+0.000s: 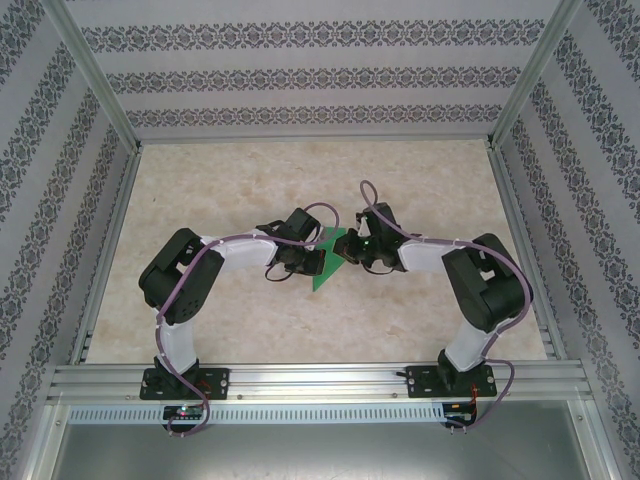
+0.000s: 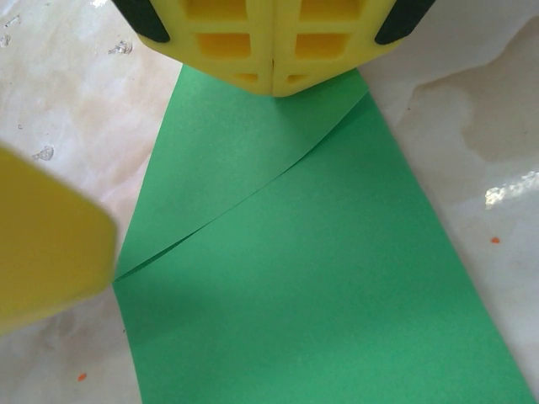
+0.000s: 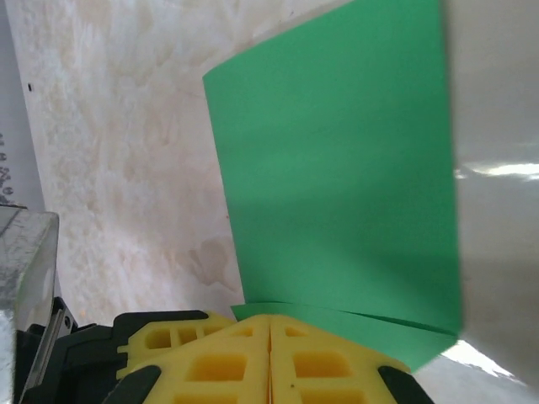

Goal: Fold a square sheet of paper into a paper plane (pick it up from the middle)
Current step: Third fold the triangle at the center of the table.

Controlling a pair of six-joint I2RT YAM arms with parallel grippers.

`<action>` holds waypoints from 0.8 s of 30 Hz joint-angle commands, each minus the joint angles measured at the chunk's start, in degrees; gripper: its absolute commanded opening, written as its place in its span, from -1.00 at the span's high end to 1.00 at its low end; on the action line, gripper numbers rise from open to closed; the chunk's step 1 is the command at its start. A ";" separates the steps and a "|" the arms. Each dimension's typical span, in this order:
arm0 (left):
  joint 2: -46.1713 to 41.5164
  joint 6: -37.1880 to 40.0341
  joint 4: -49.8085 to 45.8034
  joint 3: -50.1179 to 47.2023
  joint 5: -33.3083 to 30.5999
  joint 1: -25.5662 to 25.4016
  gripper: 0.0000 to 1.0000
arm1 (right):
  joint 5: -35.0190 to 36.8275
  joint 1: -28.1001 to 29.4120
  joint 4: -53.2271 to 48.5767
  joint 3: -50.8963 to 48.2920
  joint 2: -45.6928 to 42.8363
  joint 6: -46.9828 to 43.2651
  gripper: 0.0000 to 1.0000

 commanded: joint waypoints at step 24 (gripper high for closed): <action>-2.36 -2.36 0.50 2.90 17.48 0.11 0.69 | 2.16 0.15 -2.15 2.39 8.10 -1.90 0.92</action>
